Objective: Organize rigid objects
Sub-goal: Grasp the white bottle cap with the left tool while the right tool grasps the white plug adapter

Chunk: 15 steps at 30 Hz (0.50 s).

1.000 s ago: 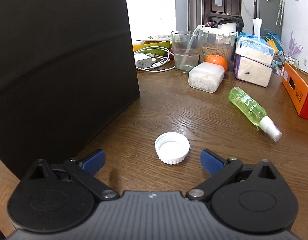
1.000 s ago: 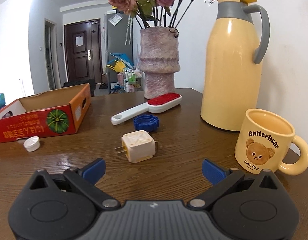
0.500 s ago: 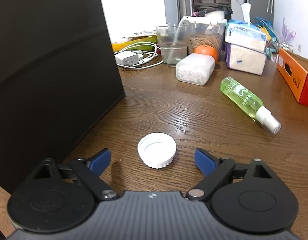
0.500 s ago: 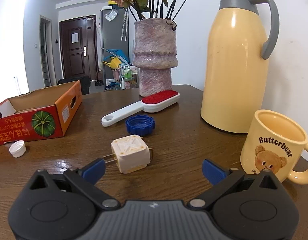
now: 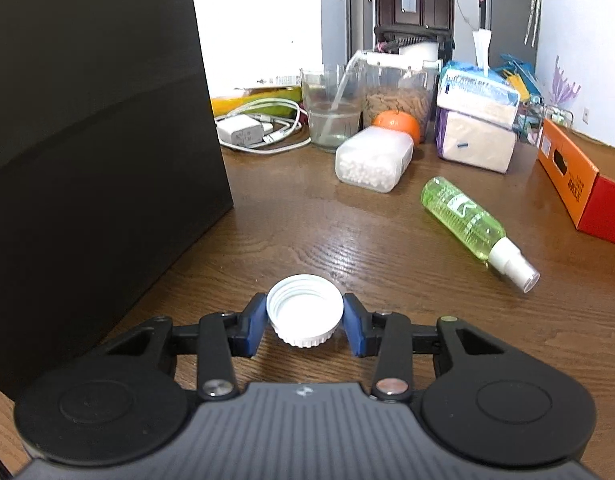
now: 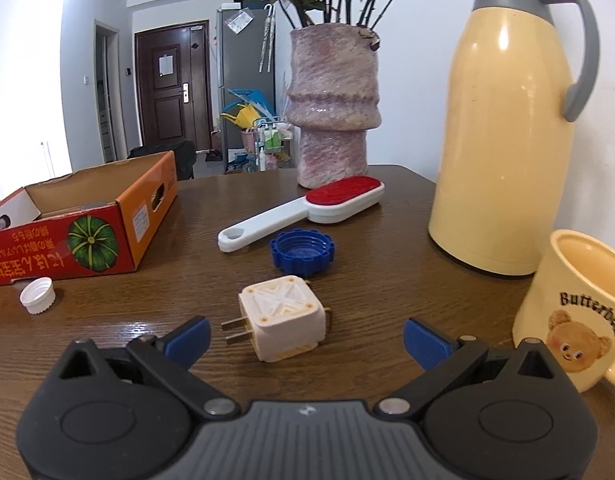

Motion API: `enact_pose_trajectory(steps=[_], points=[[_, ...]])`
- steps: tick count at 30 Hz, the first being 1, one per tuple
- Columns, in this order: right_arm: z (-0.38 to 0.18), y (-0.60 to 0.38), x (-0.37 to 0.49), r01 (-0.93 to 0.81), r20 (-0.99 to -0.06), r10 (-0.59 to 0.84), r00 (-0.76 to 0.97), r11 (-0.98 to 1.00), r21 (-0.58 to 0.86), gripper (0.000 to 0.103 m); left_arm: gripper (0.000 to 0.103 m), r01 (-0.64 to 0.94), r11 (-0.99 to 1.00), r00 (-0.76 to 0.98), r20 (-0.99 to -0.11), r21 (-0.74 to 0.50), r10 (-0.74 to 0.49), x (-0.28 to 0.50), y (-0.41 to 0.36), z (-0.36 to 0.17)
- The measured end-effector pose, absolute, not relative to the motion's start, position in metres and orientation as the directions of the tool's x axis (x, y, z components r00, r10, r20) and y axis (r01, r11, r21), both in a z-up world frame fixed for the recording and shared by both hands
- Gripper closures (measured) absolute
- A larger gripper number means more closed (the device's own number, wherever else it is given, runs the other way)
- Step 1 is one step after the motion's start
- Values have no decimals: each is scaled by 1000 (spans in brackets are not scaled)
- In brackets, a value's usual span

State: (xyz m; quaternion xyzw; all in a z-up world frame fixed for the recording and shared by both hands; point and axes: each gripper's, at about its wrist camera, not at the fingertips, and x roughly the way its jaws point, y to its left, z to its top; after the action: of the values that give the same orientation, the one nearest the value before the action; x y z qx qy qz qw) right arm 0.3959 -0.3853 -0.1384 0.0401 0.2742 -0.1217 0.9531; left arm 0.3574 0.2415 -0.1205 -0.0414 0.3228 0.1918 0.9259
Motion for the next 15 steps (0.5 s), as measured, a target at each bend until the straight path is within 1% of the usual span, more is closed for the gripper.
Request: enact_pose_trajectory(steps=[9,15], points=[[-144,-385,424,234,-582,-192,790,972,-2,1,62,-381,923,738,-586,48,335,354,230,-116],[-148,-384,434,221,-621,-172,764,975,3,13,62,-374,926,741,-587,42,326,354,223,-116]])
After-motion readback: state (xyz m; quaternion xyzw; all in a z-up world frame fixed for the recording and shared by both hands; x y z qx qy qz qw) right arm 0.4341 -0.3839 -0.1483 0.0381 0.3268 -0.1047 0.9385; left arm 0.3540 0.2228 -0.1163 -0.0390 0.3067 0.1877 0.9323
